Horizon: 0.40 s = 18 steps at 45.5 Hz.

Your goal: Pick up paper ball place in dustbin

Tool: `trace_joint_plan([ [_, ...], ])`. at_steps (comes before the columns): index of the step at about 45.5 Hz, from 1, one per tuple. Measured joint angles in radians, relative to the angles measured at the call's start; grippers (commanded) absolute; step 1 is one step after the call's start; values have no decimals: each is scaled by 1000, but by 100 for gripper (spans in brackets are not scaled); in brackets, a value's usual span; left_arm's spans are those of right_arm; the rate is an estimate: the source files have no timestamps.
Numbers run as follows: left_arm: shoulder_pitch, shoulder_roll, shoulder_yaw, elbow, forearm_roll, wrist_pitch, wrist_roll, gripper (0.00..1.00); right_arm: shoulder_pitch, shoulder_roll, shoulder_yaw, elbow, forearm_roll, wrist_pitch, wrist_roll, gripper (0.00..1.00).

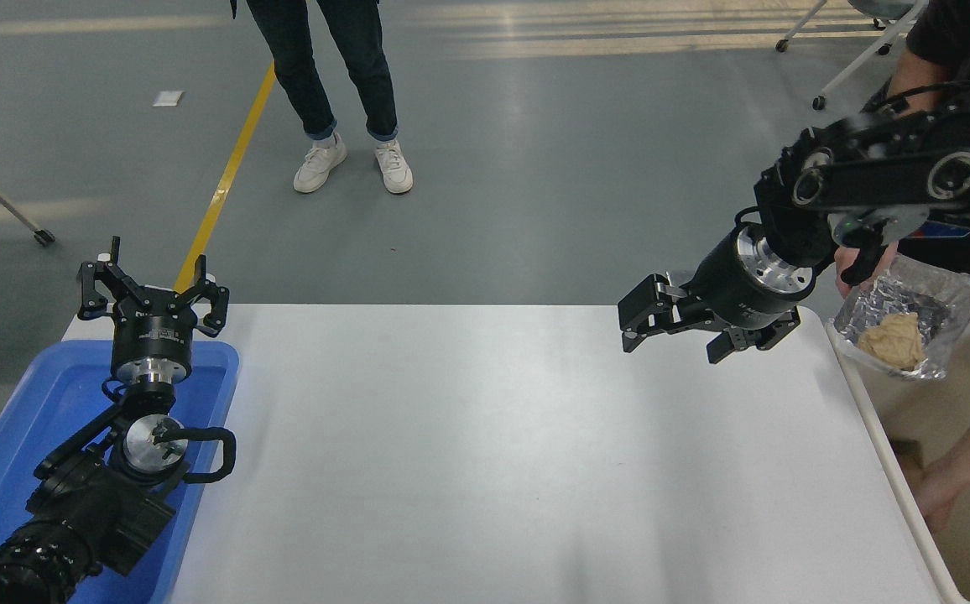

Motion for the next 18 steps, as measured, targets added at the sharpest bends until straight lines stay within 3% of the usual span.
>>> trace_joint_plan([
  [18,0,0,0,0,0,0,0,99,148,0,-108,187,37,12,3,100],
])
